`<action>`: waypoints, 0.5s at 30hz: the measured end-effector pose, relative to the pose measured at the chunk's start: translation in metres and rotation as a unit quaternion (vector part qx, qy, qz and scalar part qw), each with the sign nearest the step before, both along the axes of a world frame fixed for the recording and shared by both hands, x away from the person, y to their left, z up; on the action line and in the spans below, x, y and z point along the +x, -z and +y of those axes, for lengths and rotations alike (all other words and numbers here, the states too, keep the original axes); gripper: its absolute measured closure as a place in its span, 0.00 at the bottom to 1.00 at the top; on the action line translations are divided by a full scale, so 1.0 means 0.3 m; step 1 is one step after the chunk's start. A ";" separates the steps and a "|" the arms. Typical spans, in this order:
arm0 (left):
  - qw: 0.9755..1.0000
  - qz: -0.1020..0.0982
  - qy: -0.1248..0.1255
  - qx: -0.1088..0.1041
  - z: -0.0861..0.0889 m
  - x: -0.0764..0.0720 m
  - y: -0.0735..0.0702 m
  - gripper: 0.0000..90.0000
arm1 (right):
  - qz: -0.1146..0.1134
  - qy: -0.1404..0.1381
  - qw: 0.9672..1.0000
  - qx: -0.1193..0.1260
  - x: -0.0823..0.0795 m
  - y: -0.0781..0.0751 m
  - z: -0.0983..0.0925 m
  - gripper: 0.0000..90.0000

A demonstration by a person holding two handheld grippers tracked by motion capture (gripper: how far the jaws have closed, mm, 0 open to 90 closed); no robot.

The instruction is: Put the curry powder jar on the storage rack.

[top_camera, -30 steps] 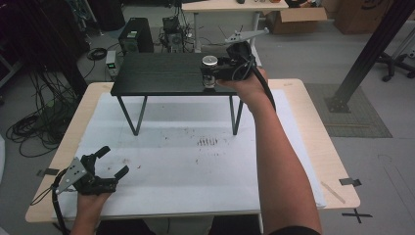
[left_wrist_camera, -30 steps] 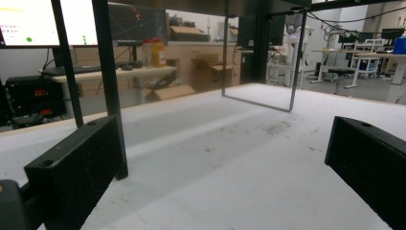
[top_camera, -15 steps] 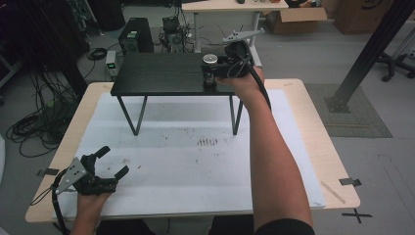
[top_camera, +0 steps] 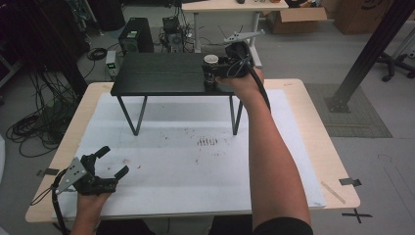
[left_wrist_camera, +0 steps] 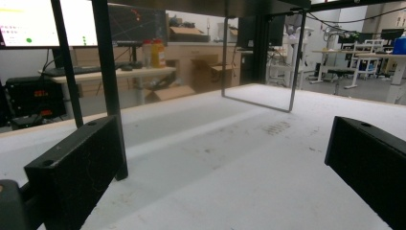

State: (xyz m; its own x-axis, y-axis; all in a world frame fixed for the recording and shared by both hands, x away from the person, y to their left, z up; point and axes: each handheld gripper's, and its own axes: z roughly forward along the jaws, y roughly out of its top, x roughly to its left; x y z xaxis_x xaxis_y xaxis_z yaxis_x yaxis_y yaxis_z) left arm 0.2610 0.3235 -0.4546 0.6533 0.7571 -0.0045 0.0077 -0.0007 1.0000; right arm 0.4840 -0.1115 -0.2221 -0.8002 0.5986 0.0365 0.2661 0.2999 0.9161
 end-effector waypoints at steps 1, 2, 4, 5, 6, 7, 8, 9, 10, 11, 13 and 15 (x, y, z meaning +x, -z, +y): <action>1.000 0.000 0.000 0.000 0.000 0.000 0.000 0.00 | 0.000 0.000 1.000 0.000 0.000 0.000 0.000 0.54; 1.000 -0.001 0.000 0.000 0.000 0.000 0.000 0.00 | 0.000 -0.001 1.000 0.000 0.000 0.000 0.000 0.54; 1.000 -0.001 0.000 0.000 0.001 0.000 0.000 0.00 | 0.001 -0.001 1.000 -0.001 0.000 0.001 -0.001 0.54; 1.000 -0.001 0.000 0.000 0.001 0.000 0.000 0.00 | 0.002 -0.001 1.000 -0.001 0.000 0.001 -0.001 0.52; 1.000 -0.001 0.000 0.000 0.001 0.000 0.000 0.00 | 0.003 0.003 1.000 -0.005 0.001 0.003 0.000 0.47; 1.000 0.000 0.000 0.000 0.001 0.000 0.000 0.00 | 0.006 0.005 1.000 -0.005 0.001 0.005 -0.001 0.45; 1.000 0.000 0.000 0.000 0.001 0.000 0.000 0.00 | 0.006 0.005 1.000 -0.003 0.001 0.007 -0.003 0.43; 1.000 -0.001 0.000 0.000 0.000 0.000 0.000 0.00 | 0.005 0.006 1.000 -0.003 0.000 0.008 -0.004 0.41; 1.000 -0.001 0.000 0.000 0.000 0.000 0.000 0.00 | 0.005 0.008 1.000 0.004 -0.002 0.011 -0.010 0.39; 1.000 0.000 0.000 0.000 0.000 0.000 0.000 0.00 | 0.006 0.007 1.000 0.009 -0.004 0.012 -0.014 0.39; 1.000 0.000 0.000 0.001 0.000 0.000 0.000 0.00 | 0.004 0.008 1.000 0.011 -0.009 0.013 -0.021 0.38; 1.000 0.000 0.000 0.001 0.000 0.000 0.000 0.00 | 0.006 0.007 1.000 0.017 -0.013 0.010 -0.028 0.36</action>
